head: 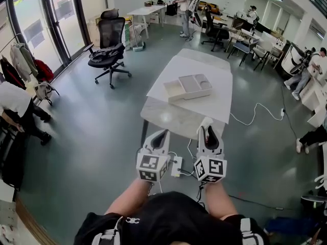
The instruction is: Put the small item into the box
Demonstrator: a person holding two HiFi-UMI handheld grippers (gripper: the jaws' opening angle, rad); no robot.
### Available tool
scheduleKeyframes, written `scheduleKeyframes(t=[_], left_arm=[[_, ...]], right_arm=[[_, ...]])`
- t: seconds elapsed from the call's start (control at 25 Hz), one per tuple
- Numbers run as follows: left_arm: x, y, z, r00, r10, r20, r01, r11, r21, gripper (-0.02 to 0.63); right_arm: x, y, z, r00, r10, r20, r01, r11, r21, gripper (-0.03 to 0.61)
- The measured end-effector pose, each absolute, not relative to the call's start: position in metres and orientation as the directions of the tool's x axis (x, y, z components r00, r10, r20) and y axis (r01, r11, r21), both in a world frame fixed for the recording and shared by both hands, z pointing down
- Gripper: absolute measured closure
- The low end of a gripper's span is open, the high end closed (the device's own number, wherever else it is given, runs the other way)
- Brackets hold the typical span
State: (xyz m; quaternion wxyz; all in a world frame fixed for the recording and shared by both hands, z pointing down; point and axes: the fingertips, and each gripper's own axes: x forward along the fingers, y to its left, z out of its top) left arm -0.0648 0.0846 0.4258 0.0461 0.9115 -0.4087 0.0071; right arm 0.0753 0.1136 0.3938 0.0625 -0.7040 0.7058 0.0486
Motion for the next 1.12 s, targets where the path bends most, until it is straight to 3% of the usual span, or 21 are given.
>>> scheduleKeyframes(t=[0.56, 1.12], left_arm=[[-0.098, 0.07, 0.444, 0.69, -0.721, 0.062, -0.723, -0.685, 0.087, 0.609], [-0.044, -0.017, 0.444, 0.665, -0.742, 0.078, -0.746, -0.663, 0.06, 0.609]], right_arm=[[0.046, 0.105, 0.408, 0.04, -0.988, -0.149, -0.999, -0.038, -0.021, 0.471], [0.101, 0.009, 0.412, 0.008, -0.989, -0.149, -0.999, -0.001, -0.046, 0.471]])
